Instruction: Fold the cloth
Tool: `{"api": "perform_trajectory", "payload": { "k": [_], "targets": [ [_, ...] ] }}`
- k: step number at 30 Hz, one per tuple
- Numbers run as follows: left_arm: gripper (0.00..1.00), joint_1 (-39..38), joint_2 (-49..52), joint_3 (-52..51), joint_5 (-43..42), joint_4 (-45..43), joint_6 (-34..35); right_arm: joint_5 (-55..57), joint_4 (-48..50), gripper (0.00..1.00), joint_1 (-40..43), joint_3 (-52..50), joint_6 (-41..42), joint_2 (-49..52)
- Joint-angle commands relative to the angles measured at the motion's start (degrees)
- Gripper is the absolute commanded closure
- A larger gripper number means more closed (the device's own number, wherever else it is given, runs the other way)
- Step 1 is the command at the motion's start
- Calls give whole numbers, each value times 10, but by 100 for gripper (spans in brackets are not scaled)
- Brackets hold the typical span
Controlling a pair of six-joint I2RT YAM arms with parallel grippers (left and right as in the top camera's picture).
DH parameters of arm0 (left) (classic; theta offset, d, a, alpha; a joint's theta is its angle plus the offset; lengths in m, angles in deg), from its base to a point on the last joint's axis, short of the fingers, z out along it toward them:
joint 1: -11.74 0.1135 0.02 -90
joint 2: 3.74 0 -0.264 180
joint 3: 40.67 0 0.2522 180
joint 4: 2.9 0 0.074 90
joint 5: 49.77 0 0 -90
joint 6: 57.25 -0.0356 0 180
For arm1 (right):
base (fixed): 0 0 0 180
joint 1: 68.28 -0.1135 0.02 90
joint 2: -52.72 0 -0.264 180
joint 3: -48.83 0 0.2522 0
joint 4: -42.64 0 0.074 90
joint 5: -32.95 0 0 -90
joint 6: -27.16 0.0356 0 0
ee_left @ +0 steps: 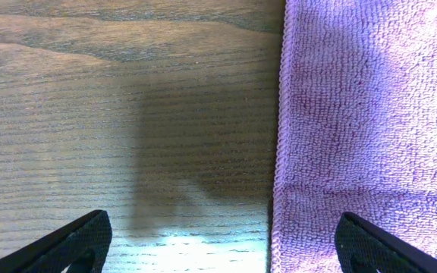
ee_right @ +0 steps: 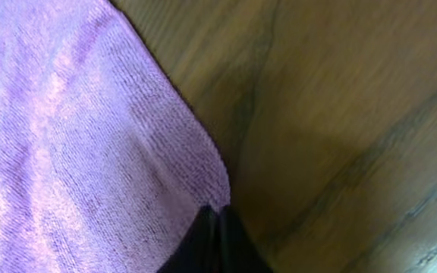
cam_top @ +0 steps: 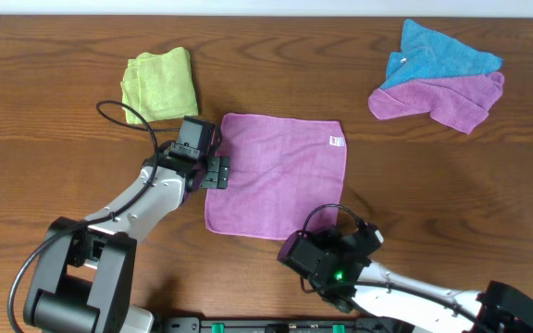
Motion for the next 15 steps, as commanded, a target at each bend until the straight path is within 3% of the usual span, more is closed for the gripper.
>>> {"api": "perform_trajectory", "payload": {
  "k": [1, 12, 15],
  "targets": [
    [5, 2, 6, 9, -1, 2, -4, 9, -1, 99, 3, -5, 3, 3],
    [5, 2, 5, 9, -2, 80, 7, -5, -54, 99, 4, -4, -11, 2],
    [5, 2, 5, 9, -36, 106, 13, -3, -84, 99, 5, -4, -11, -1]
  ]
}}
